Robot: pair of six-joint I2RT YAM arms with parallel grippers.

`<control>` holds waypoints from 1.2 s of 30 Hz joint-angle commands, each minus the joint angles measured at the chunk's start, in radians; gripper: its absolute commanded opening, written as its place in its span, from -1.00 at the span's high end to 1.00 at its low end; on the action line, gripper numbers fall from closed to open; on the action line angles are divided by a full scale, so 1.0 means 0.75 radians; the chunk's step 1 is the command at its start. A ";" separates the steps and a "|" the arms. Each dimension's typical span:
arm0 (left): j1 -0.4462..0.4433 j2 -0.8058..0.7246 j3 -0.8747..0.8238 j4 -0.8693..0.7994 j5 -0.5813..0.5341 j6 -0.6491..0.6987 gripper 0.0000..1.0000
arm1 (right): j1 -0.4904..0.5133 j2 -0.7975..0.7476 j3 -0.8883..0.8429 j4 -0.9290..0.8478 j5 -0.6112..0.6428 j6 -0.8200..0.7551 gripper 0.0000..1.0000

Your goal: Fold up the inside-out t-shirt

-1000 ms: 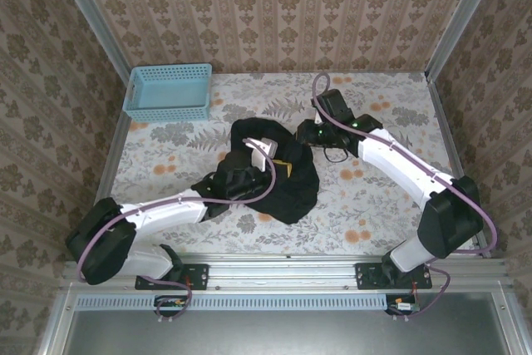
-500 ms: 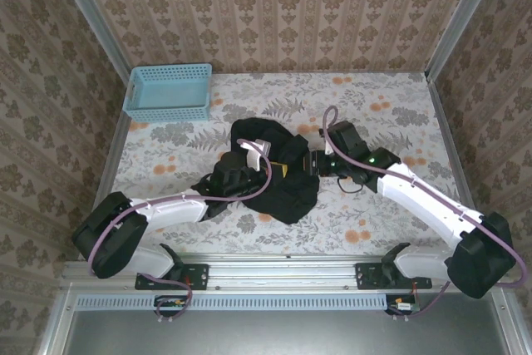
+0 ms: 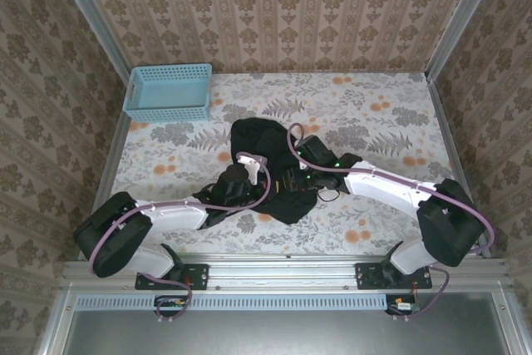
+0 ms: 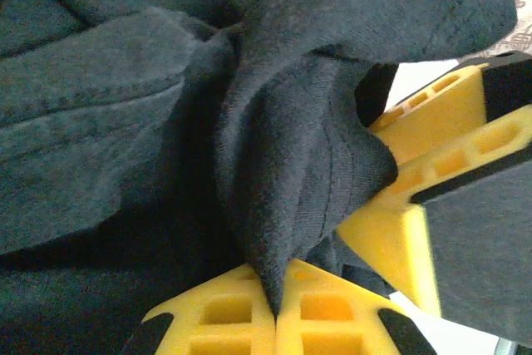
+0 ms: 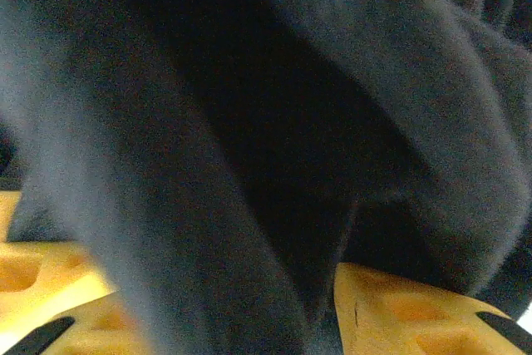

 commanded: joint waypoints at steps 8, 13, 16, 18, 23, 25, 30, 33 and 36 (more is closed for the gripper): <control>-0.015 -0.018 -0.025 0.082 -0.046 -0.076 0.95 | 0.077 0.139 0.062 -0.003 0.187 -0.075 -0.01; -0.015 -0.020 -0.026 0.094 -0.051 -0.078 0.94 | 0.108 0.177 0.077 -0.026 0.279 -0.075 0.14; -0.015 -0.016 -0.022 0.080 -0.063 -0.082 0.94 | 0.124 0.160 0.082 -0.052 0.364 -0.068 0.45; -0.016 -0.014 -0.011 0.040 -0.088 -0.089 0.93 | 0.127 0.095 0.052 -0.043 0.386 -0.060 0.68; -0.005 -0.011 0.010 -0.037 -0.148 -0.106 0.92 | 0.128 -0.119 -0.108 0.021 0.404 -0.030 0.95; -0.001 -0.004 0.020 -0.036 -0.145 -0.105 0.88 | 0.128 -0.210 -0.208 0.079 0.374 -0.005 0.96; -0.002 0.038 0.055 -0.020 -0.095 -0.092 0.70 | 0.126 -0.345 -0.411 0.211 0.334 0.111 0.93; -0.001 0.069 0.069 -0.012 -0.069 -0.090 0.62 | 0.121 -0.435 -0.509 0.253 0.350 0.200 0.83; -0.004 0.093 0.081 -0.012 -0.043 -0.082 0.54 | 0.098 -0.507 -0.571 0.223 0.395 0.286 0.74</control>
